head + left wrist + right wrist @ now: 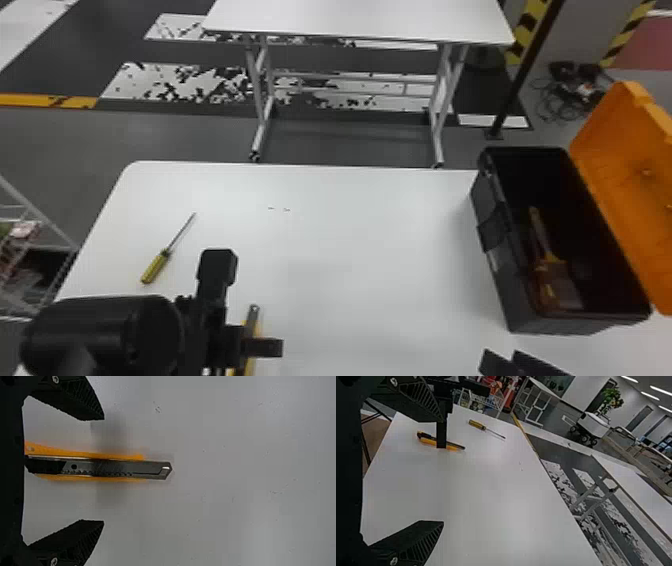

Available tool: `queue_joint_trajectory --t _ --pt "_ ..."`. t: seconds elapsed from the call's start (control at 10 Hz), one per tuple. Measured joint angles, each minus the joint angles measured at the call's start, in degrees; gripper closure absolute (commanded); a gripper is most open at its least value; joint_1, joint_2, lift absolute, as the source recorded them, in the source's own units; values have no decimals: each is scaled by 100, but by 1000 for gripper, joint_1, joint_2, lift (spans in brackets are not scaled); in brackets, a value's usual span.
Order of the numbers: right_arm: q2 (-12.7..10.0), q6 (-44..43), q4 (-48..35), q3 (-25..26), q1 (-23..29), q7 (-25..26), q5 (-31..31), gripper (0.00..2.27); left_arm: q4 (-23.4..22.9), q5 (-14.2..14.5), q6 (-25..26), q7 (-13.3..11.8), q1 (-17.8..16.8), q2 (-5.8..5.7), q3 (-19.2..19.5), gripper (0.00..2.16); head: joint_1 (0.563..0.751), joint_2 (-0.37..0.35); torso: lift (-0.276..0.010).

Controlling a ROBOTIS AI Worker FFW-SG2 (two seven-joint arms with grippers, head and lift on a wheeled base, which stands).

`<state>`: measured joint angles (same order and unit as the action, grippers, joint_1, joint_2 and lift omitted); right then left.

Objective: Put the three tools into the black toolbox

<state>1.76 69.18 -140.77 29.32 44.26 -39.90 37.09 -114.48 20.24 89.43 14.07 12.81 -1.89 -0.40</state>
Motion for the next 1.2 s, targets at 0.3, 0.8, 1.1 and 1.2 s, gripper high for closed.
queue_joint_trajectory --t 0.3,0.8,1.1,1.2 --pt "-1 -36 46 -58 -71 17 -4 83 6 656 0 867 50 6 61 73 695 -5 -51" --pt "-9 -219 159 -65 -76 8 57 83 -19 1178 0 1501 143 3 239 144 695 20 -51" --pt "-9 -242 157 -2 -76 8 143 83 4 1684 0 1646 108 33 391 140 695 -11 -51" --pt "-9 -242 155 24 -76 0 159 83 4 1763 0 1649 110 56 398 137 695 -28 -51"
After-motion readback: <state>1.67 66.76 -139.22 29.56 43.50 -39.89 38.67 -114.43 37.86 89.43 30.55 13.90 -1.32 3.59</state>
